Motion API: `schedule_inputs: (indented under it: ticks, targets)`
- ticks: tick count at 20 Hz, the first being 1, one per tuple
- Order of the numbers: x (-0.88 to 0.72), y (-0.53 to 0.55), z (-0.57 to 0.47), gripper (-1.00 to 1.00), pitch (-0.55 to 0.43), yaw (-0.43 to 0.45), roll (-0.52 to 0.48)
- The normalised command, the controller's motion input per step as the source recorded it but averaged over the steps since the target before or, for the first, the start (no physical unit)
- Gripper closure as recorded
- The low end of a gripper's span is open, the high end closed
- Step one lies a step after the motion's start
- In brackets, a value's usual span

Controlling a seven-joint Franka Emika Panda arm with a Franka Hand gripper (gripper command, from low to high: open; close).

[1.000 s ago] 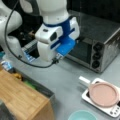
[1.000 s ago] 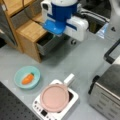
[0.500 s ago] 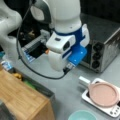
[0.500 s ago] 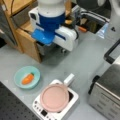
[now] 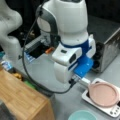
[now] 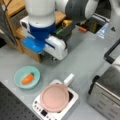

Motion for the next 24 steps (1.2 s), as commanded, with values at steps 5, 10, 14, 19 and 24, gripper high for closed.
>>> schedule_inputs:
  ticks: [5, 10, 14, 19, 24]
  targets:
    - [0.59, -0.28, 0.04, -1.0, 0.239, 0.001, 0.093]
    - [0.48, -0.24, 0.01, -1.0, 0.243, 0.048, 0.082]
    - [0.44, -0.22, 0.0, -1.0, 0.248, 0.046, 0.052]
    - [0.42, -0.17, 0.07, -1.0, 0.227, 0.08, 0.038]
    - [0.44, -0.2, 0.04, -1.0, 0.189, 0.094, 0.076]
